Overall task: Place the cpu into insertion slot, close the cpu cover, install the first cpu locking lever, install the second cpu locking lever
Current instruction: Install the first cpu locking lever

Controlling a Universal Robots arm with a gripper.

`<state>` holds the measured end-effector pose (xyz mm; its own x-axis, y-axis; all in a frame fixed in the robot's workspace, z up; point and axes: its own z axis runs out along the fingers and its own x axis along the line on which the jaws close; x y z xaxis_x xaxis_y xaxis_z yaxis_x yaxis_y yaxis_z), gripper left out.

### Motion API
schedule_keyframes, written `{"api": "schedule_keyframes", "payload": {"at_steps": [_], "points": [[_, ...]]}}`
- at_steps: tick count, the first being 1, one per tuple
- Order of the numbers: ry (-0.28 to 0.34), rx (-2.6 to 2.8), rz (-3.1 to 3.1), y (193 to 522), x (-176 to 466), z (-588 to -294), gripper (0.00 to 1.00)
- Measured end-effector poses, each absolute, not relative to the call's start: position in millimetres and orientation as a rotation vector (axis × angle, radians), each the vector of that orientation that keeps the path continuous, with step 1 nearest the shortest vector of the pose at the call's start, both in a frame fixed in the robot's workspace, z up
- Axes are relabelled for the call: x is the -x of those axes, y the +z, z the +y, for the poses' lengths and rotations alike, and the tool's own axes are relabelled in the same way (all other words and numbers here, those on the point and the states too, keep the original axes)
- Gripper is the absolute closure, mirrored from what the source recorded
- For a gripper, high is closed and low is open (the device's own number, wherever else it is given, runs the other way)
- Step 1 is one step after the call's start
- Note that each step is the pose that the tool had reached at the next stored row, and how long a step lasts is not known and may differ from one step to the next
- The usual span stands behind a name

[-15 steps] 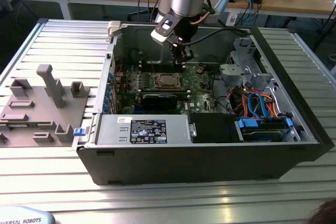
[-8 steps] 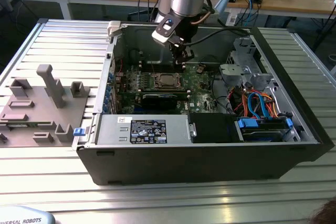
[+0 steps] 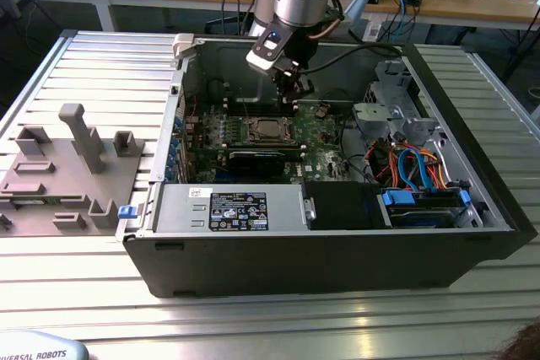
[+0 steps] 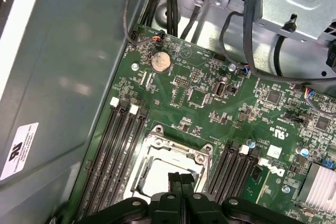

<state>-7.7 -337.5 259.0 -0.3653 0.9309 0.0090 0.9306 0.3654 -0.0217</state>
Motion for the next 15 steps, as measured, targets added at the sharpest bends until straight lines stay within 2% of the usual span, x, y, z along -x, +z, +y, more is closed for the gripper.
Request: {"api": "schedule_keyframes", "payload": {"at_steps": [15], "points": [[0.021,1.649,-2.652,259.0,7.7,-337.5,0.89]]}}
